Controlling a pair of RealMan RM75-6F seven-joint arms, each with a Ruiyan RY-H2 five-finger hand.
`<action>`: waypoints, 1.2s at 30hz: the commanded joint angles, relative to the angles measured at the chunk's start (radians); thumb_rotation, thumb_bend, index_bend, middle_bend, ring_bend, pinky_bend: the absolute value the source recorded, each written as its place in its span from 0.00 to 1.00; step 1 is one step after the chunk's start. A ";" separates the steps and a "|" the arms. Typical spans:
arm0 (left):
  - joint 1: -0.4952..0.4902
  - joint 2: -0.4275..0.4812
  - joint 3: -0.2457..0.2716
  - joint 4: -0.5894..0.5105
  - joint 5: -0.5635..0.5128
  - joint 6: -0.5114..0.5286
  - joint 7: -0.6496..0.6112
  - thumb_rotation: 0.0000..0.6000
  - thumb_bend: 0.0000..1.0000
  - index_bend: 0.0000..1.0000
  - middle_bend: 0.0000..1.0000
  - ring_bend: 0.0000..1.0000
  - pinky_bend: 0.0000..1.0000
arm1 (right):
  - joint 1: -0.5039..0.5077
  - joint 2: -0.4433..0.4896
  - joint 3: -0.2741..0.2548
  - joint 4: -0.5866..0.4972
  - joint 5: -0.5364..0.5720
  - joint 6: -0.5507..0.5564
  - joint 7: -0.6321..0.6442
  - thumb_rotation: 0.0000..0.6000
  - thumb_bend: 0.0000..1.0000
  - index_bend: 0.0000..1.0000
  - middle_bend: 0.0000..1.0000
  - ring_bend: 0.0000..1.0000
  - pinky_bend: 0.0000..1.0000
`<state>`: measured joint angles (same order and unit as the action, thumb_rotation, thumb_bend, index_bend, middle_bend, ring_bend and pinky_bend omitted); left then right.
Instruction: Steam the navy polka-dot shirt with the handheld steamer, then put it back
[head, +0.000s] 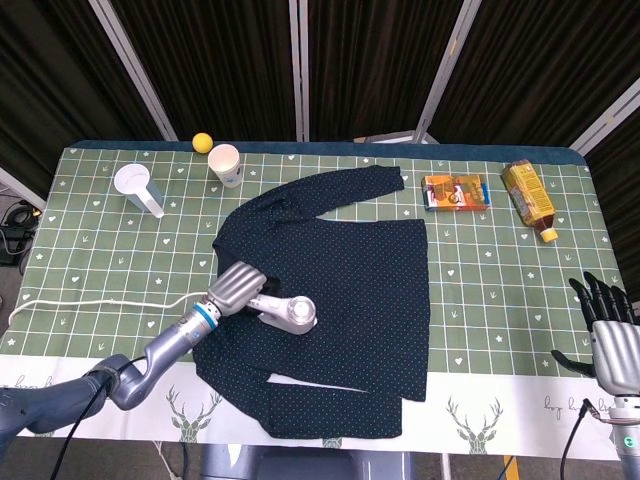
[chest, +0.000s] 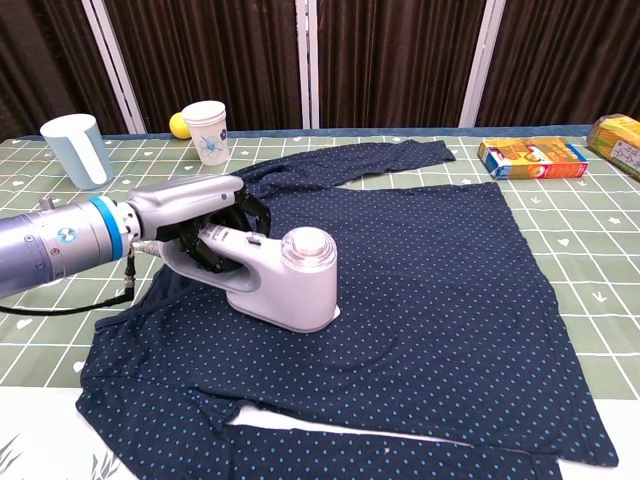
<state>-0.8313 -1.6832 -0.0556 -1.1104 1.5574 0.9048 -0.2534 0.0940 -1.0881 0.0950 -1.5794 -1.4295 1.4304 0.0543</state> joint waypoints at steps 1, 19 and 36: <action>0.001 0.000 0.011 -0.010 0.006 0.002 0.001 1.00 0.76 1.00 0.85 0.76 1.00 | 0.000 0.001 0.000 -0.001 -0.001 0.000 0.002 1.00 0.00 0.00 0.00 0.00 0.00; 0.005 -0.031 0.059 -0.045 0.041 0.022 0.015 1.00 0.65 1.00 0.85 0.76 1.00 | -0.003 0.004 -0.002 -0.004 -0.008 0.006 0.006 1.00 0.00 0.00 0.00 0.00 0.00; 0.010 -0.009 0.062 -0.033 0.031 0.031 0.043 1.00 0.66 1.00 0.85 0.76 1.00 | -0.006 0.007 -0.002 -0.005 -0.011 0.012 0.013 1.00 0.00 0.00 0.00 0.00 0.00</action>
<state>-0.8220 -1.6941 0.0059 -1.1434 1.5901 0.9357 -0.2092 0.0880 -1.0807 0.0929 -1.5849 -1.4405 1.4427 0.0675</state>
